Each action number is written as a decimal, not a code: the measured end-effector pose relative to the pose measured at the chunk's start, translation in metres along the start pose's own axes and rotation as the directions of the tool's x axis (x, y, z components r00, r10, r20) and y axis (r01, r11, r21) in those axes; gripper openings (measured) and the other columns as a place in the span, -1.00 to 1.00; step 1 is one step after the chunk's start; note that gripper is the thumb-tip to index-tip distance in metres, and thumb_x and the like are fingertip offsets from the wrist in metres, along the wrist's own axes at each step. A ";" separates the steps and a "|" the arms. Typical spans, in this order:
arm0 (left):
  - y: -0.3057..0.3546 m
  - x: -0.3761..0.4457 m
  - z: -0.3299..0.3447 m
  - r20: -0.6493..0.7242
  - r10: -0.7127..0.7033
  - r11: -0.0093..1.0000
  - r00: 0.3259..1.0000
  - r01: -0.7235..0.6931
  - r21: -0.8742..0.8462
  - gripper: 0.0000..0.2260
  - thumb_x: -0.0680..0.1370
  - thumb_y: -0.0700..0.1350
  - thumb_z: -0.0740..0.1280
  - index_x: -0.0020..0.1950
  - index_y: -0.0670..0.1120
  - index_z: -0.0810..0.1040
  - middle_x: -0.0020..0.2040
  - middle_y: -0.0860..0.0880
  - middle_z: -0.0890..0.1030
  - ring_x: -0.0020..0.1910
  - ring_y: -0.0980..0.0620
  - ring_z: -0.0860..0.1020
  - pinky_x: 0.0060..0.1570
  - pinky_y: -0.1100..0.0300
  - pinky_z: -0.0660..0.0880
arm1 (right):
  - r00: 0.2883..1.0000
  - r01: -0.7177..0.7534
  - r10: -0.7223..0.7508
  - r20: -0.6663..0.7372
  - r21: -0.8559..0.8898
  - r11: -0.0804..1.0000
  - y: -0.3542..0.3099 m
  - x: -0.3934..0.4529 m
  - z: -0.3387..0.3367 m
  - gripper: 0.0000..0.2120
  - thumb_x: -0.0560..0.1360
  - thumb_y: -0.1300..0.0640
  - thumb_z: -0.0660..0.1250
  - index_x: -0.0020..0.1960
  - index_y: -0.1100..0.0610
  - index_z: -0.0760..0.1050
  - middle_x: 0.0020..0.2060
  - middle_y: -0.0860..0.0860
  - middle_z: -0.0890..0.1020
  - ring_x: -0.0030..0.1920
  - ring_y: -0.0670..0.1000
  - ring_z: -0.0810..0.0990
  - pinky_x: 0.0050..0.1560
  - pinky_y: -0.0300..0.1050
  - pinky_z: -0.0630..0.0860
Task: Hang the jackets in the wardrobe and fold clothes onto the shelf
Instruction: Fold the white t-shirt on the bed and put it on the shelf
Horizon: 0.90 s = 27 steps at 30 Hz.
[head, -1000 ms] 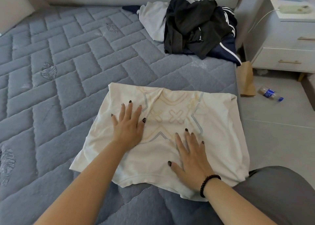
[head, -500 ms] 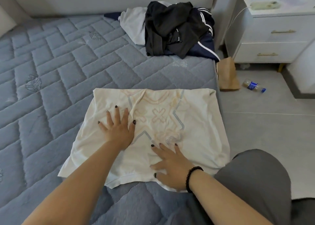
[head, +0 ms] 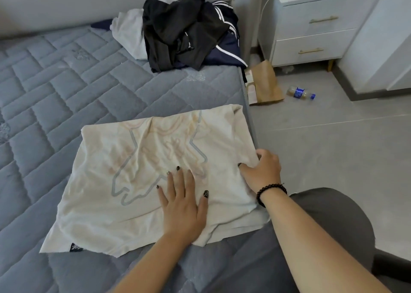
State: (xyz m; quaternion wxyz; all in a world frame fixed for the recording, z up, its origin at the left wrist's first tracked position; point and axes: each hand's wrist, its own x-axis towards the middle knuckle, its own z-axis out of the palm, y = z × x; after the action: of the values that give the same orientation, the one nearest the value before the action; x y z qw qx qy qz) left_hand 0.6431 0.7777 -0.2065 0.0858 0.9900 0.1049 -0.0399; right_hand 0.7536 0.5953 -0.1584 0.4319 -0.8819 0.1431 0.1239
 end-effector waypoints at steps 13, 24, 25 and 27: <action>0.122 0.186 -0.049 0.049 -0.203 0.962 0.978 0.208 -0.178 -0.22 0.44 0.43 0.16 0.40 -0.16 0.29 0.30 -0.15 0.42 0.25 -0.19 0.44 0.14 -0.08 0.38 | 0.933 -0.104 0.108 0.344 -0.029 0.994 0.027 -0.011 -0.024 -0.45 0.28 -0.21 0.49 0.08 0.11 0.44 -0.03 -0.01 0.55 -0.01 0.02 0.55 -0.01 -0.05 0.56; 0.151 0.225 -0.033 0.125 -0.251 0.968 0.960 0.251 0.017 -0.58 0.59 0.02 0.13 0.39 -0.15 0.19 0.25 -0.18 0.50 0.22 -0.22 0.48 -0.08 0.04 0.29 | 0.877 -0.007 0.097 0.471 -0.189 0.982 0.028 -0.001 -0.015 -0.65 0.36 -0.01 0.44 -0.03 0.14 0.38 -0.24 0.00 0.48 -0.31 -0.03 0.48 -0.43 -0.21 0.36; 0.147 0.223 -0.031 0.105 -0.235 0.972 0.966 0.236 -0.002 -0.63 0.60 -0.07 0.13 0.36 -0.18 0.21 0.25 -0.20 0.51 0.22 -0.23 0.48 -0.07 0.04 0.30 | 0.872 -0.011 0.088 0.482 -0.161 0.987 0.029 0.000 -0.016 -0.76 0.39 0.09 0.41 -0.11 0.14 0.37 -0.28 0.00 0.46 -0.35 -0.03 0.45 -0.45 -0.22 0.33; 0.138 0.220 -0.032 0.066 -0.208 0.972 0.976 0.214 -0.099 -0.66 0.61 -0.13 0.11 0.35 -0.24 0.23 0.21 -0.26 0.52 0.19 -0.27 0.50 -0.06 0.02 0.32 | 0.865 -0.019 0.066 0.498 -0.099 0.995 0.029 0.003 -0.020 -0.83 0.40 0.20 0.33 -0.24 0.14 0.33 -0.34 0.02 0.43 -0.36 0.01 0.43 -0.43 -0.22 0.33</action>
State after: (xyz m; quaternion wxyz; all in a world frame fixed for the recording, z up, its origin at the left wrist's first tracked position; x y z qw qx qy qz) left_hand 0.8886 0.6949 -0.1741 0.1361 0.9658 0.2089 -0.0705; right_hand 0.7479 0.5619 -0.1684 0.4109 -0.8349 0.0398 0.3641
